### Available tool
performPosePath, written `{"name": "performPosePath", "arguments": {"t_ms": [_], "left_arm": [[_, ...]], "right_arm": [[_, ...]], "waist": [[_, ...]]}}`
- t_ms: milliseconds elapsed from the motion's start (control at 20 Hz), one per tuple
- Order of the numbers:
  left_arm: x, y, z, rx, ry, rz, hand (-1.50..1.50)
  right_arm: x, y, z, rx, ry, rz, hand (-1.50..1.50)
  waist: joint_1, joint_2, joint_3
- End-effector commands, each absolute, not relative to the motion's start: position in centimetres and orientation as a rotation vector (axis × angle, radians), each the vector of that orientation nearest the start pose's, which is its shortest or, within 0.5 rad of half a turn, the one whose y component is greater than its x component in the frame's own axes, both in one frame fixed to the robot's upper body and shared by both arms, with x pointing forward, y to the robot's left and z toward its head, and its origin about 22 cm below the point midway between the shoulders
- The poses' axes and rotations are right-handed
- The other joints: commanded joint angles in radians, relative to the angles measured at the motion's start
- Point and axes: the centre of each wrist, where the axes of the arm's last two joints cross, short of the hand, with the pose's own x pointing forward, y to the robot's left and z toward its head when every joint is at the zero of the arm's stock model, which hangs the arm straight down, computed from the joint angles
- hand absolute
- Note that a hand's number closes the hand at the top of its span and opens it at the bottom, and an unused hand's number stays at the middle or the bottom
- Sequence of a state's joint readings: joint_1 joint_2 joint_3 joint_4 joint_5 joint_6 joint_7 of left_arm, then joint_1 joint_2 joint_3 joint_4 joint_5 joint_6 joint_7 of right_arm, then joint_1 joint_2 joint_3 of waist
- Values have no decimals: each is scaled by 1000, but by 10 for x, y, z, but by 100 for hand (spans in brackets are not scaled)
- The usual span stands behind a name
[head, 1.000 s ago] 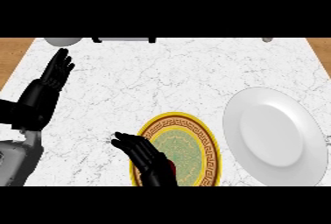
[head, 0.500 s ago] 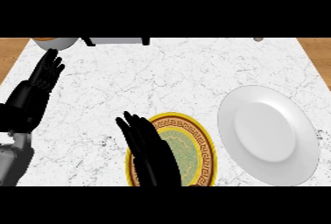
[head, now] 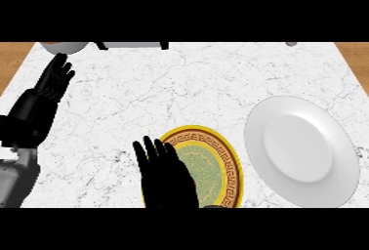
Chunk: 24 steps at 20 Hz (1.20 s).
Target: Pick the can from the plate and place it in the plate
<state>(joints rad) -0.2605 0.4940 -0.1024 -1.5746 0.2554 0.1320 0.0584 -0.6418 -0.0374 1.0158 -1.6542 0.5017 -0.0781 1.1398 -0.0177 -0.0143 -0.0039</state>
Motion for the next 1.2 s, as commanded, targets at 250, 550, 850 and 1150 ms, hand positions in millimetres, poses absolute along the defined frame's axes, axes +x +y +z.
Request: {"name": "performPosePath", "arguments": {"t_ms": [250,550,850,1150], "left_arm": [[298,298,102,161,-1745,-219,0],[298,290,106,171,-1734,-232,0],[296,279,98,160,-1735,-225,0],[291,283,98,155,-1742,-230,0]], "right_arm": [[192,14,134,-618,-1003,1292,-150],[203,20,114,-735,-895,1318,-150],[210,15,94,-729,-818,1325,-150],[218,8,92,-683,-801,1308,-150]], "waist": [[3,8,2],[7,6,2],[10,10,3],[15,12,3]]}}
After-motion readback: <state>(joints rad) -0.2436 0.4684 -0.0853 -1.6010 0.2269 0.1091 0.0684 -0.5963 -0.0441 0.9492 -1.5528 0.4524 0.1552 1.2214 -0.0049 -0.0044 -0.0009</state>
